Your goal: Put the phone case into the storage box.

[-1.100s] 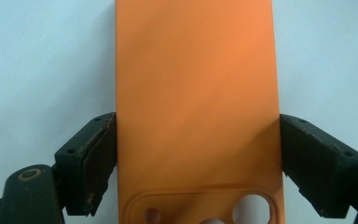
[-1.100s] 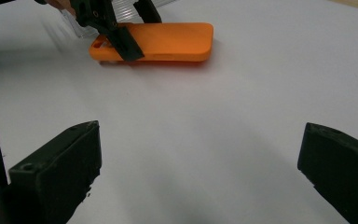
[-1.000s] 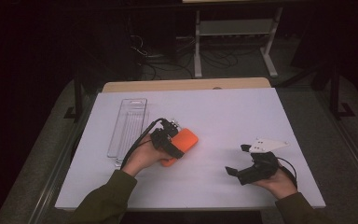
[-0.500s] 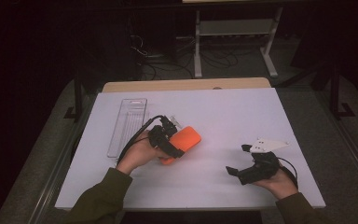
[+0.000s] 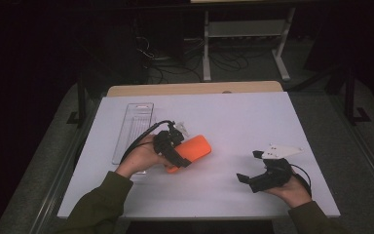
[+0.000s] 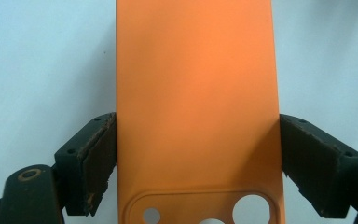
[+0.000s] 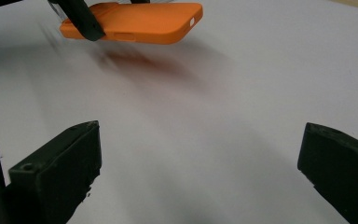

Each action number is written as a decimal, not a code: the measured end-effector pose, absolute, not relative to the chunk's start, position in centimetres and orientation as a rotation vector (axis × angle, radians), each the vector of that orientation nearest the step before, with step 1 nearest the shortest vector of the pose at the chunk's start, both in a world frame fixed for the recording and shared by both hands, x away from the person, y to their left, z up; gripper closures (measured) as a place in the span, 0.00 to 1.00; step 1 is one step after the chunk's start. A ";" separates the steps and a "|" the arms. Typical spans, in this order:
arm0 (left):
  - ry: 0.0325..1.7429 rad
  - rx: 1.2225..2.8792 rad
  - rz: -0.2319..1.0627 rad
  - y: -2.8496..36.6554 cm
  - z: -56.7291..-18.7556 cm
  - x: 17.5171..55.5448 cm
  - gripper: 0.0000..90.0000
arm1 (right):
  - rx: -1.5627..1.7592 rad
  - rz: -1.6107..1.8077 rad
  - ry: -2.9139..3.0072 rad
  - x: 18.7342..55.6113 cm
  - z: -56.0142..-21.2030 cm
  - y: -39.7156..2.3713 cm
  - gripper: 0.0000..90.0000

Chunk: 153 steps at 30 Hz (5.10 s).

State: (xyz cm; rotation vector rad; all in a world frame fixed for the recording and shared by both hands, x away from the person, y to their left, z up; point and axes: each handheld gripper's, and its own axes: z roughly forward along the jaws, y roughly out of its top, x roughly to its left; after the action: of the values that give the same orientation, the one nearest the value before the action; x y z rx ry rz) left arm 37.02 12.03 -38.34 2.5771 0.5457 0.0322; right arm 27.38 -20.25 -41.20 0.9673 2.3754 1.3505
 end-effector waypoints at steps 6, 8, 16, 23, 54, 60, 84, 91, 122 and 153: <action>0.492 2.582 0.011 12.0 -37.9 37.2 0.17 | 0.973 1.356 2.372 27.4 -41.2 -20.2 0.00; 0.474 2.578 0.003 12.0 -37.7 37.2 0.17 | 0.974 1.355 2.372 27.4 -41.3 -20.3 0.00; 0.432 2.582 -0.021 11.8 -37.5 37.3 0.17 | 0.971 1.353 2.370 27.4 -41.3 -20.3 0.00; 0.444 2.587 -0.016 11.6 -37.4 37.3 0.17 | 0.972 1.354 2.370 27.4 -41.2 -20.1 0.00; 0.434 2.600 -0.036 11.2 -37.4 37.4 0.17 | 1.028 1.351 2.338 28.7 -40.1 -19.3 0.00; 0.427 2.598 -0.034 11.1 -37.3 37.4 0.17 | 1.030 1.365 2.294 29.7 -39.7 -18.9 0.00; 0.448 2.594 -0.031 11.0 -37.4 37.4 0.17 | 1.016 1.414 2.262 32.1 -39.5 -16.9 0.00; 0.447 2.592 -0.031 11.0 -37.4 37.4 0.17 | 1.006 1.438 2.245 32.7 -39.4 -16.2 0.00; 0.459 2.597 -0.025 11.3 -37.2 37.6 0.17 | 0.948 1.359 2.254 32.5 -40.6 -15.0 0.00; 0.457 2.602 -0.026 11.2 -37.2 37.6 0.17 | 0.753 1.145 2.248 31.6 -41.4 -13.8 0.00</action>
State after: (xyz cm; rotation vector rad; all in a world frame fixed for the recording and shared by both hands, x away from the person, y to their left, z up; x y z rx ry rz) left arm 37.58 11.19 -37.22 2.6025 0.4572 -0.0261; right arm 31.58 -13.77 -41.37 0.7532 2.2484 1.1451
